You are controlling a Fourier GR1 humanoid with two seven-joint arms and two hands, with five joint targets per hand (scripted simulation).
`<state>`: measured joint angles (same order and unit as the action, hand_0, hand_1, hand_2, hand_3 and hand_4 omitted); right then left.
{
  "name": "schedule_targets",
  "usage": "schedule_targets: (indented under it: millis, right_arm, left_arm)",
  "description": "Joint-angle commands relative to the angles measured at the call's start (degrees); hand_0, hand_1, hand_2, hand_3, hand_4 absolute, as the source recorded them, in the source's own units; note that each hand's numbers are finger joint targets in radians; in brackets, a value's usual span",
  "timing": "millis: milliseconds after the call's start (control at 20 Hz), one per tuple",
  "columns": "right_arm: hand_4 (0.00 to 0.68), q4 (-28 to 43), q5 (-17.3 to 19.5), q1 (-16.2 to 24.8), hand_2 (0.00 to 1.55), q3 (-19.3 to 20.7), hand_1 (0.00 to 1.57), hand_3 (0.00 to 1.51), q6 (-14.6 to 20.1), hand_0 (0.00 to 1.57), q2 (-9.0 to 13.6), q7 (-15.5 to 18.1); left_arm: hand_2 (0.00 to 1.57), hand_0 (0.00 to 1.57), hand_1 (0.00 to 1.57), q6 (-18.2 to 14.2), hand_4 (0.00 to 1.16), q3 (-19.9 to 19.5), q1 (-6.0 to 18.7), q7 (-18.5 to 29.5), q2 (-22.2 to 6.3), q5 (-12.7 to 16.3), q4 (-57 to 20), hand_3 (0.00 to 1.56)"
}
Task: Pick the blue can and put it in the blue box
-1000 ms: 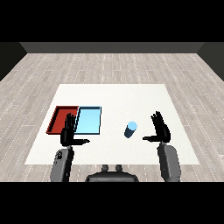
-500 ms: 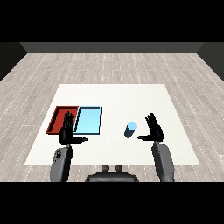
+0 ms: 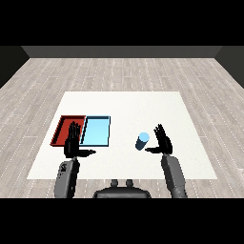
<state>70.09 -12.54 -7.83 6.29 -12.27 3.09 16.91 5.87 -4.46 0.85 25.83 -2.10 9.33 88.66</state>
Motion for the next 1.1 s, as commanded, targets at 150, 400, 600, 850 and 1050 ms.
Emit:
schedule_targets:
  millis: [150, 400, 600, 850, 1050]
  right_arm:
    - [0.000, 1.8, -1.8, 1.4, 0.00, -0.5, 0.00, 0.00, -0.4, 0.00, 0.0, -2.5]
    - [0.000, -4.0, -0.4, -2.8, 0.00, -1.7, 0.00, 0.00, 1.6, 0.00, -2.1, -0.3]
    - [0.000, -5.2, 1.4, -1.3, 0.00, -3.2, 0.00, 0.00, 1.4, 0.00, -2.6, 2.7]
    - [0.000, -6.7, -0.9, -4.7, 0.00, -1.4, 0.00, 0.00, 0.5, 0.00, -0.6, 0.0]
    - [0.000, -14.5, 2.1, -7.9, 0.00, -3.1, 0.00, 0.00, 2.5, 0.00, -3.0, 6.7]
  left_arm:
    - [0.00, 0.00, 0.00, -2.4, 0.00, 0.4, 1.5, 0.7, 0.9, -1.4, -0.8, 0.00]
    - [0.00, 0.00, 0.00, -1.0, 0.00, 1.0, -2.3, 1.0, 0.9, -0.7, 2.2, 0.00]
    - [0.00, 0.00, 0.00, 0.0, 0.00, -0.8, -0.7, 5.1, 0.1, -0.7, -2.8, 0.00]
    - [0.00, 0.00, 0.00, -1.5, 0.00, 0.9, 1.1, 0.1, 0.7, -0.8, -0.7, 0.00]
    - [0.00, 0.00, 0.00, -0.2, 0.00, -0.3, -1.9, 1.3, -0.5, -0.2, 0.9, 0.00]
